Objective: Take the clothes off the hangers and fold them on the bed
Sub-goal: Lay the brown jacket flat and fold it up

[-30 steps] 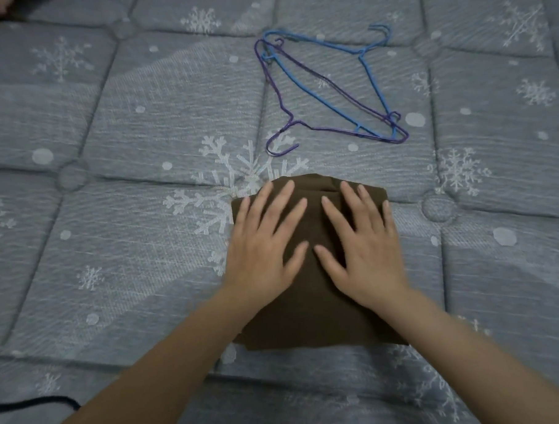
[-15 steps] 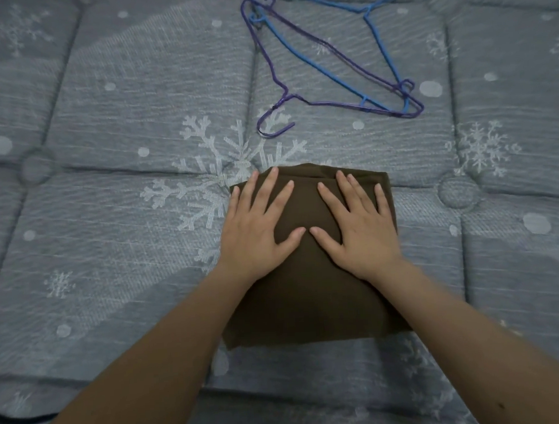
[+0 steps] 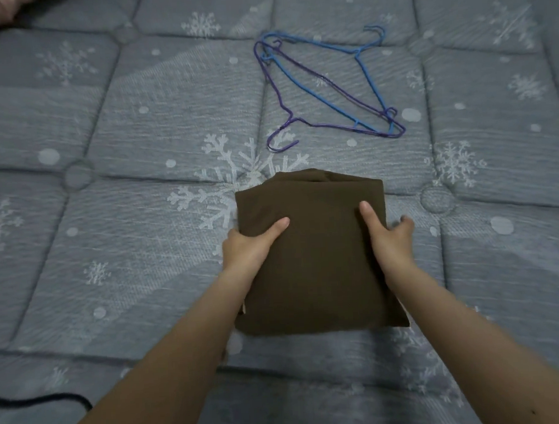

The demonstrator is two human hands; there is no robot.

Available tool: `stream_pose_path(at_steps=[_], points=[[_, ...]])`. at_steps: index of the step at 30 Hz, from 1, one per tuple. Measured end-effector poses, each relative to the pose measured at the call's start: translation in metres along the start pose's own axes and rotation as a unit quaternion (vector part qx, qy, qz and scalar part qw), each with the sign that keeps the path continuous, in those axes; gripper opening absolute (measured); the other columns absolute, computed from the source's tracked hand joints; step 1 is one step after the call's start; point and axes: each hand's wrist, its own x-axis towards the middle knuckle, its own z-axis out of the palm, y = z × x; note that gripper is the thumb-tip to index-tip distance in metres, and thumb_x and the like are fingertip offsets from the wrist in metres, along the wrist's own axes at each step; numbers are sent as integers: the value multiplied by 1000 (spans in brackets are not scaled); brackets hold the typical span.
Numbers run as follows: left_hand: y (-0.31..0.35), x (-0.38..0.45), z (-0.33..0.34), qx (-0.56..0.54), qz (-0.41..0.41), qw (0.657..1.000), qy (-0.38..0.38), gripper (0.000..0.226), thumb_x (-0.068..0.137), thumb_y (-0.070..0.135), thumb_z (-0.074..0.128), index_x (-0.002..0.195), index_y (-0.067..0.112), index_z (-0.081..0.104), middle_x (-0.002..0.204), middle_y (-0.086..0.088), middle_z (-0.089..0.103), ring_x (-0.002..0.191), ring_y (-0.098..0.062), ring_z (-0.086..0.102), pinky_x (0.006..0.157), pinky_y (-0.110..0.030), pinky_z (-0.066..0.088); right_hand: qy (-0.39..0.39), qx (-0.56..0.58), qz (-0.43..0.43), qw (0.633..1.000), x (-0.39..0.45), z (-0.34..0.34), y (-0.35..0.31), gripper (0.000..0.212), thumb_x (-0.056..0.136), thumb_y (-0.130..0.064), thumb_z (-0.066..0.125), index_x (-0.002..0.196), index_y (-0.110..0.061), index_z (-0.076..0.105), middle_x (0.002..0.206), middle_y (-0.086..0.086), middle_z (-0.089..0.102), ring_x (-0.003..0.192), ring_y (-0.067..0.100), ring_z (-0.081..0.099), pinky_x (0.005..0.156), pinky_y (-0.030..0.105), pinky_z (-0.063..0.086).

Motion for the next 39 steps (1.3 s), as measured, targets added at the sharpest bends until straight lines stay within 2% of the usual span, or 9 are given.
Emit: stream_pose_path(at_steps=[4,7,12,15,19,24,32,35,39], points=[[19,-15,-27,-91,-101,975,-174,91,41,58,88,116,14,60,100,-6,71,87,-25,70,78,-37,56,-119,52,93,987,-22,-11,-23,85,62,-64,73,124,-11,53,115,7,63,101,27,61,89,40,51],[24,-37,-46,-110,-82,965,-222,80,47,60,83,113,18,64,96,-5,74,87,-22,71,78,-34,56,-167,57,68,982,-44,-22,-39,55,64,-57,76,97,-16,60,97,4,67,90,24,64,79,36,52],[52,-87,-97,-166,-5,953,-252,50,64,52,72,101,18,68,98,-3,74,88,-15,71,76,-29,52,-250,114,14,961,-89,-41,-87,74,53,-55,77,114,-17,63,103,5,72,94,22,69,77,34,54],[87,-127,-142,-185,64,959,-207,53,60,43,77,104,17,65,98,-3,73,89,-17,70,71,-27,52,-283,131,-45,949,-133,-52,-137,71,57,-56,73,118,-20,64,107,4,72,98,20,68,86,35,52],[133,-194,-206,-200,176,952,-152,52,58,38,79,105,21,62,104,-2,70,94,-17,66,78,-29,51,-314,160,-130,927,-207,-67,-209,38,77,-47,64,107,-23,66,100,4,73,86,17,71,69,29,56],[165,-287,-296,-160,314,935,-39,68,41,56,82,102,35,58,116,3,64,107,-15,59,97,-36,45,-324,158,-225,905,-306,-81,-283,68,64,-52,73,122,-20,59,111,7,69,98,25,67,87,41,53],[141,-460,-408,-184,399,896,63,104,35,71,79,126,30,49,120,6,59,110,-13,56,101,-33,42,-404,131,-372,825,-462,-96,-344,57,69,-47,75,118,-24,58,111,3,67,103,25,63,94,45,49],[114,-531,-432,-236,429,862,130,49,65,54,66,110,36,57,107,8,65,96,-8,63,87,-28,51,-462,122,-410,777,-526,-105,-353,25,79,-39,69,101,-32,57,103,-2,66,99,21,62,79,34,52],[68,-619,-454,-301,435,812,246,34,72,41,73,103,33,64,97,8,72,89,-9,69,68,-20,54,-540,104,-444,707,-615,-113,-355,56,64,-50,73,114,-29,56,110,0,65,100,22,62,84,39,51]])
